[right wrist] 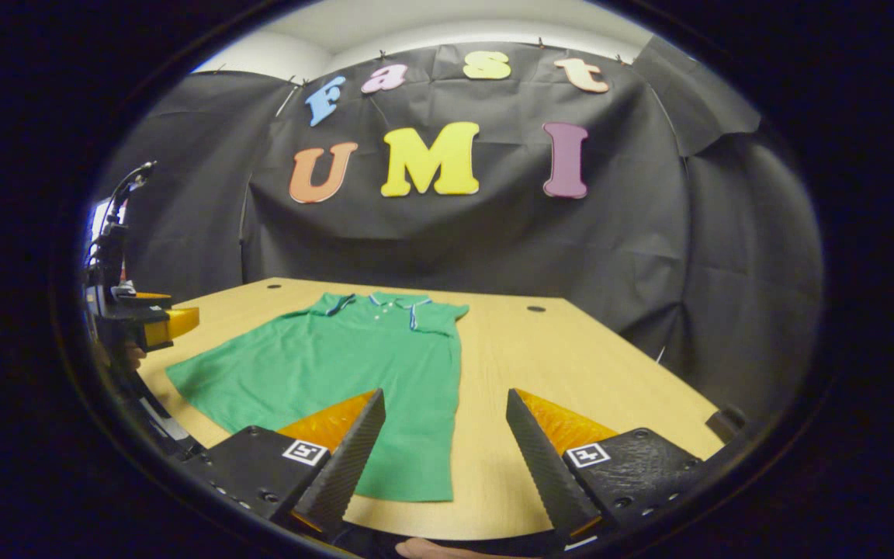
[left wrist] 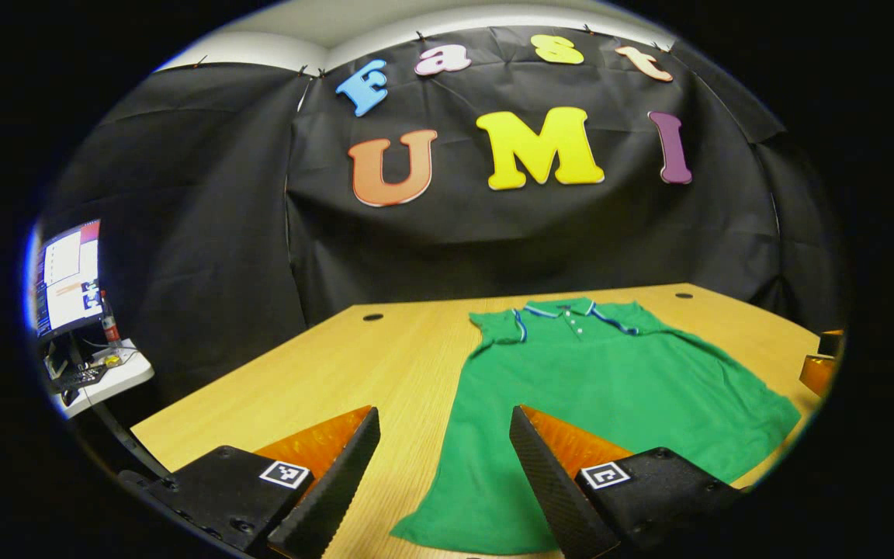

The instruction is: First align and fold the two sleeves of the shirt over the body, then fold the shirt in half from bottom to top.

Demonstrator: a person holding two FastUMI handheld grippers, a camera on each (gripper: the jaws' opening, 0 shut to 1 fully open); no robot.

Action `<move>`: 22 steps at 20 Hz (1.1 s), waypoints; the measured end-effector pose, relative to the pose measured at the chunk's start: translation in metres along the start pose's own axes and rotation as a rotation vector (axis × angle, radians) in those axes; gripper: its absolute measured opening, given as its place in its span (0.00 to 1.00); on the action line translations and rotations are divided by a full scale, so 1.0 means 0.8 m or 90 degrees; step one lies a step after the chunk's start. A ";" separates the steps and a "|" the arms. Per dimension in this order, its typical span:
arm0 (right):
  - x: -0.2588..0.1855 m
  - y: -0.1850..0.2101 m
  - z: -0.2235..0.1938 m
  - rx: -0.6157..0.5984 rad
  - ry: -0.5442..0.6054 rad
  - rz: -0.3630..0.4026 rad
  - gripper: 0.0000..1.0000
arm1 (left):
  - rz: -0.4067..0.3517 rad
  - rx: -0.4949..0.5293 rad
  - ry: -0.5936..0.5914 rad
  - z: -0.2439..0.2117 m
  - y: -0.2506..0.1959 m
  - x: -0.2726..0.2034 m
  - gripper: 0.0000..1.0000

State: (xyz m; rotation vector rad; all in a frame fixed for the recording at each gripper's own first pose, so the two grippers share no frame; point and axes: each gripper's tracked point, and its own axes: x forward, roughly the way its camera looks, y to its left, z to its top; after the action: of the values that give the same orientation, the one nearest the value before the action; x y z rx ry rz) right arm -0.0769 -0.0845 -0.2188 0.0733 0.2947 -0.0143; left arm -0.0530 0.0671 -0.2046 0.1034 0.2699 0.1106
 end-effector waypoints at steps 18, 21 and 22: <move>0.034 0.050 -0.060 0.015 0.124 0.108 0.05 | -0.049 -0.021 0.105 -0.060 -0.022 0.022 0.06; 0.036 0.041 -0.048 0.010 0.110 0.109 0.00 | -0.054 -0.012 0.085 -0.045 -0.025 0.015 0.06; 0.035 0.041 -0.040 0.014 0.100 0.112 0.00 | -0.053 -0.009 0.079 -0.038 -0.024 0.012 0.06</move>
State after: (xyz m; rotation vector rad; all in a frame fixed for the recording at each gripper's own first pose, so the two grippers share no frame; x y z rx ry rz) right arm -0.0586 -0.0497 -0.2552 0.1226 0.4438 0.1633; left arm -0.0503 0.0521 -0.2388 0.0717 0.3967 0.0363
